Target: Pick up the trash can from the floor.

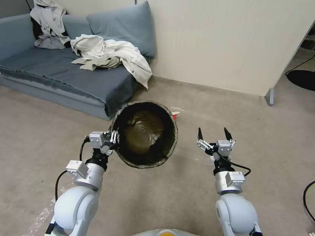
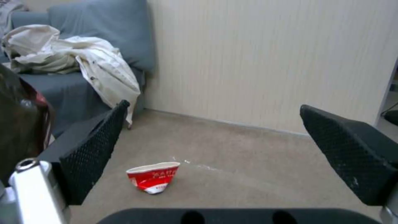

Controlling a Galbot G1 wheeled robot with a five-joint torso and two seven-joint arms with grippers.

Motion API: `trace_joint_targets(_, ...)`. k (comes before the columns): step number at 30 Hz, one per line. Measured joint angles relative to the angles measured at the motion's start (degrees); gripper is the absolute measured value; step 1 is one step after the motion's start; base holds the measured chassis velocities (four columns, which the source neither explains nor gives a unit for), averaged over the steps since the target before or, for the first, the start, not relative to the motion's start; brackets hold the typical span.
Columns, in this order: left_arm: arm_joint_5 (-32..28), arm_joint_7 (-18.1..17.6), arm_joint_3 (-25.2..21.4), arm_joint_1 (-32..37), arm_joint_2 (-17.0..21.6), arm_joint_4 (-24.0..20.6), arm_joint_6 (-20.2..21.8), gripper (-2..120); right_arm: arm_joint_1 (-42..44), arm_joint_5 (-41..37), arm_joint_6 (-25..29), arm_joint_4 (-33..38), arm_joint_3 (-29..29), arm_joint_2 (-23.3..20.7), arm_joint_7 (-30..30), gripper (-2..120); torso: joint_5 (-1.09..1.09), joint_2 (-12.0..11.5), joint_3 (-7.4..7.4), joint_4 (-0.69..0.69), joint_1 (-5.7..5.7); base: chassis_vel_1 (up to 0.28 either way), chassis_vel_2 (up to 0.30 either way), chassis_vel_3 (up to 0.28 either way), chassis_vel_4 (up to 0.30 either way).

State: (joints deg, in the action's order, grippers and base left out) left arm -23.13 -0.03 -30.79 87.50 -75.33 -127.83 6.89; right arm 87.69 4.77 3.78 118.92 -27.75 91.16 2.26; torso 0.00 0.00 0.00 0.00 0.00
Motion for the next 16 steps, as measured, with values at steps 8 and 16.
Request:
trace_joint_targets(8, 0.68, -0.3, 0.01, 0.59, -0.2, -0.28, 0.08, 3, 0.01, 0.03, -0.03, 0.0, -0.01, -0.05, 0.0, 100, 0.0, 0.0, 0.0, 0.0, 0.0, 0.0, 0.0, 0.0, 0.0)
trace_joint_targets(16, 1.33, -1.23, -0.1, 0.83, -0.54, -0.49, 0.53, 3, 0.12, 0.06, -0.03, 0.13, 0.01, -0.19, 0.0, 100, 0.0, 0.0, 0.0, 0.0, 0.0, 0.0, 0.0, 0.0, 0.0)
